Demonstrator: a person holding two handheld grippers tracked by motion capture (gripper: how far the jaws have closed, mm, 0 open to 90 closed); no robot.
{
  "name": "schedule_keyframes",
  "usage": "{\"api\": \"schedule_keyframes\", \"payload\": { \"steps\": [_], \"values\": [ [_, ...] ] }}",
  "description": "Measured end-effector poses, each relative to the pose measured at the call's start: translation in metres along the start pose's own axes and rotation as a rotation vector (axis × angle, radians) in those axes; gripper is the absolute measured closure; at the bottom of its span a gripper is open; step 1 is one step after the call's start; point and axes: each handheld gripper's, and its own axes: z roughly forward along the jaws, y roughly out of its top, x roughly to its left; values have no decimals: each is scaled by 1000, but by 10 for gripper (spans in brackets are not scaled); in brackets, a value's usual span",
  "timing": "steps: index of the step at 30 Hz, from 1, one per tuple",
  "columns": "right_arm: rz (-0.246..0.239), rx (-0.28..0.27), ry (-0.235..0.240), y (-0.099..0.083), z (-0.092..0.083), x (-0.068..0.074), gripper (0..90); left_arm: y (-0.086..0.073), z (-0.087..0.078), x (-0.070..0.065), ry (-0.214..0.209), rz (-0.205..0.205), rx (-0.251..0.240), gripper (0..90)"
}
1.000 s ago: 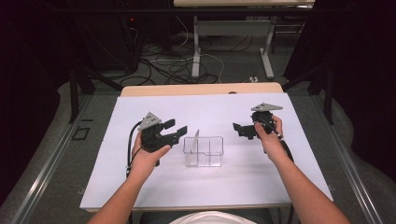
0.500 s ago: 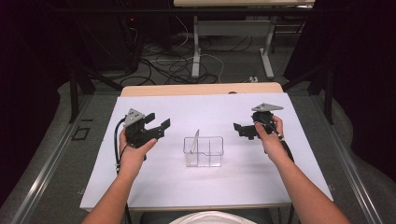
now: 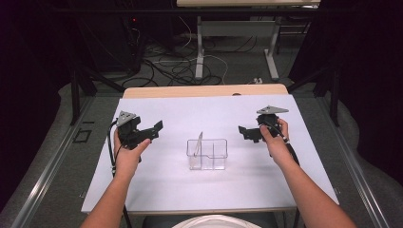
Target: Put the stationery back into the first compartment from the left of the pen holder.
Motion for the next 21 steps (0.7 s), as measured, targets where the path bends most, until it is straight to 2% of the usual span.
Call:
{"api": "schedule_keyframes", "payload": {
  "steps": [5, 17, 21],
  "values": [
    [5, 0, -1, -1, 0, -1, 0, -5, 4, 8, 22, 6, 46, 2],
    [21, 9, -12, -4, 1, -5, 0, -13, 9, 19, 63, 3, 108, 2],
    [22, 10, -13, -4, 1, -7, 0, -16, 10, 21, 102, 5, 147, 2]
  ]
}}
